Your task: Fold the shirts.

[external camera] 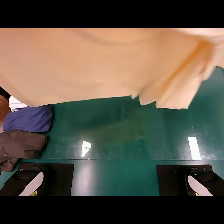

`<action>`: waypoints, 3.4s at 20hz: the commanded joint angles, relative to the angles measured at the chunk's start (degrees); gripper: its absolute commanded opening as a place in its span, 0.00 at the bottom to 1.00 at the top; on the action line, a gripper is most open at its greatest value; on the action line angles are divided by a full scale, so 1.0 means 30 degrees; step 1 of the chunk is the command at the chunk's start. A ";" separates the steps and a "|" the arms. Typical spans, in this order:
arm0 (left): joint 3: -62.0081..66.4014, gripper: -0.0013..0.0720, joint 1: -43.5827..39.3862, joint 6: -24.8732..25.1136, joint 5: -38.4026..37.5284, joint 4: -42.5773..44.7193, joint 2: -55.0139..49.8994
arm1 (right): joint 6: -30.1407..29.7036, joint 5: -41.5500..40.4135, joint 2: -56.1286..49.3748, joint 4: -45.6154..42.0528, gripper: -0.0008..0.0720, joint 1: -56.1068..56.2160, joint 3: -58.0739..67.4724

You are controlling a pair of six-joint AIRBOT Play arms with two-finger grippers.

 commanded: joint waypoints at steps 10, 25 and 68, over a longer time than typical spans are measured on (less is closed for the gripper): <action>-0.5486 0.06 0.0007 -0.1530 -0.3927 0.2397 -0.7461 | 0.0627 0.5807 -0.8874 -0.2659 0.03 -0.0015 -0.1909; -0.8131 0.61 0.0058 -0.1209 0.0546 0.3781 -1.6582 | -0.0452 -0.0619 -1.6415 0.2834 0.62 -0.2725 -0.4444; -2.4611 0.06 0.0758 0.1100 0.1129 0.1304 -0.6645 | 0.1341 0.1348 -0.5770 -0.6710 0.89 0.8531 -2.0218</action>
